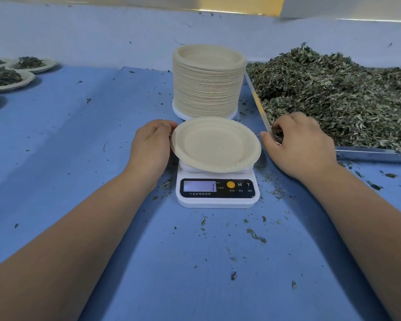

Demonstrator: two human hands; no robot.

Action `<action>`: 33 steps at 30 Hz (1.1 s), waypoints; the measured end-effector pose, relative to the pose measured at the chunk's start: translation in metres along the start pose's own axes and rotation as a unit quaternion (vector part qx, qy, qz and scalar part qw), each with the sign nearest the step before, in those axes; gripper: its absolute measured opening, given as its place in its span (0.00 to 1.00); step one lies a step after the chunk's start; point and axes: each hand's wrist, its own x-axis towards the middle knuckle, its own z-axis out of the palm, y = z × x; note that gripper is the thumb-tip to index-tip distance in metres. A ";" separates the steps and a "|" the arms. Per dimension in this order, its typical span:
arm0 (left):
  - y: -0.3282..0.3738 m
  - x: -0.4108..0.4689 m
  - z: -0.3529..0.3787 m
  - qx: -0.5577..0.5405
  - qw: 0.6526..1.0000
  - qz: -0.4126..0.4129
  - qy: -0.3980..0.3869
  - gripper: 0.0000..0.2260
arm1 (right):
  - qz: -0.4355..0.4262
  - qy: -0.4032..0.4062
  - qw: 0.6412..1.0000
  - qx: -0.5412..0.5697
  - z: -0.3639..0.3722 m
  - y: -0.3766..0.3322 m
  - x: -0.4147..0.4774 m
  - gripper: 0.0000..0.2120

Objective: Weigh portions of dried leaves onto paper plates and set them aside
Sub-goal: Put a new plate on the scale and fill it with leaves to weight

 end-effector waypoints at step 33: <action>0.006 -0.013 -0.003 0.086 0.982 0.149 -0.080 0.23 | 0.024 -0.162 0.982 0.094 0.004 0.013 0.052 0.20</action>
